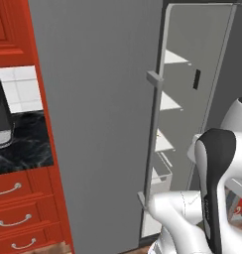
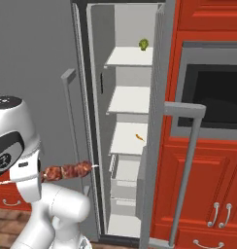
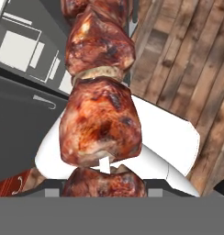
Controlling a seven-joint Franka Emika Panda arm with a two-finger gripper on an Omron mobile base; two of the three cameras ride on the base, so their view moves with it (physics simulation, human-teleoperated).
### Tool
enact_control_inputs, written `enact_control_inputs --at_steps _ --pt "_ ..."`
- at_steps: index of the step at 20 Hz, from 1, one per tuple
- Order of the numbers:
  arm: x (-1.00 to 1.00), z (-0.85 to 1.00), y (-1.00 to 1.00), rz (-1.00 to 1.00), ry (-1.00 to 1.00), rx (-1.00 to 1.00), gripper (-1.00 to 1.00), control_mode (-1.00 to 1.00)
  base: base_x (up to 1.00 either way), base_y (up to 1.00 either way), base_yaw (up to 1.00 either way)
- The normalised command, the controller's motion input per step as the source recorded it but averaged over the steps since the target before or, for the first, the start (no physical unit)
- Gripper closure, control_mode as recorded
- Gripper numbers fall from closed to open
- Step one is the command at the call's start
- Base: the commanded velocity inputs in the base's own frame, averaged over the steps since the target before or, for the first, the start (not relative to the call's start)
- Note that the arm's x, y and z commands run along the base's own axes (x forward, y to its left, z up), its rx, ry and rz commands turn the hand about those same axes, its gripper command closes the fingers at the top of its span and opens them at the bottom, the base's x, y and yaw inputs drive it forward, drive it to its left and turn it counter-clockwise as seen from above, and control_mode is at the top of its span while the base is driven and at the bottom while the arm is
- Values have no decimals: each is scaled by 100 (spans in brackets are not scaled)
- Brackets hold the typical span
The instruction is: Store the kebab skewer in the freezer for long-term storage. Close the freezer door after placing the cooked food.
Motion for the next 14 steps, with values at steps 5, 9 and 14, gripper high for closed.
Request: enact_control_inputs --at_steps 5,9,14 --pt "0 0 0 0 0 0 100 100 27 -24 0" --pt "0 0 0 0 0 0 100 100 23 -32 0" --pt "0 0 0 0 0 0 100 100 28 -30 0"
